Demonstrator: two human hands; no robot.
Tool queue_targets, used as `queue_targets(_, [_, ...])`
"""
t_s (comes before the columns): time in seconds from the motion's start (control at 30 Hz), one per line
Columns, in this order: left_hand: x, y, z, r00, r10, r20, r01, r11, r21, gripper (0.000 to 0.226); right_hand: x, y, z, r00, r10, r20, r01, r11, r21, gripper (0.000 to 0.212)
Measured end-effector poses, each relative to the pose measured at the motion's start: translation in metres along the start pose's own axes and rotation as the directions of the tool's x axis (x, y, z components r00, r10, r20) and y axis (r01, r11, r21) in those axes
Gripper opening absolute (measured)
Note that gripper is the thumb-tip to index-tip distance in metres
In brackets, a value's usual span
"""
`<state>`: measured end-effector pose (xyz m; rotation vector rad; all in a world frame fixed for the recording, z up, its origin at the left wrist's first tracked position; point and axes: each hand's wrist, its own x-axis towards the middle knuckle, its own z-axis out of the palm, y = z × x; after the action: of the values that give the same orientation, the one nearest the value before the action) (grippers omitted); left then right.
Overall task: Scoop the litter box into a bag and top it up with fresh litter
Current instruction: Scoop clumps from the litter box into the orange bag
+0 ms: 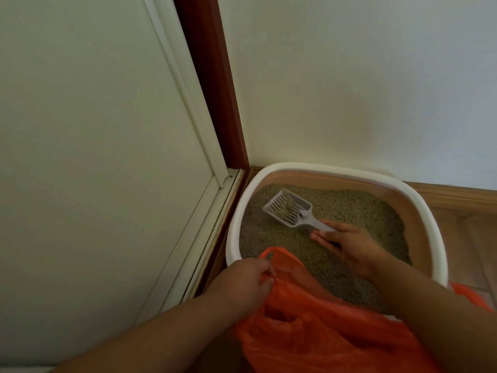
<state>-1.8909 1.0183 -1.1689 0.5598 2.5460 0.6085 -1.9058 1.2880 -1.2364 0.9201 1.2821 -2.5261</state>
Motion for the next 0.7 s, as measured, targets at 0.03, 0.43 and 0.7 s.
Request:
queue_targets(0.03, [-0.001,0.002,0.000,1.000,0.002,-0.001,-0.002,1.000,0.002,0.013,-0.004,-0.004,-0.004,1.000,-0.012,-0.001,0.012,0.999,-0.036,0.040])
queue_targets(0.43, [-0.008,0.004,-0.004,1.000,0.001,0.012,-0.001,0.999,0.035,0.017,0.003,0.009,0.035,0.986,-0.163,-0.030,0.119,0.822,-0.557,0.032])
queue_targets(0.7, [-0.006,-0.003,-0.006,1.000,-0.001,-0.002,0.001,1.000,0.012,0.016,0.032,0.008,0.069,0.989,-0.114,-0.095,0.038,0.815,-0.578,0.040])
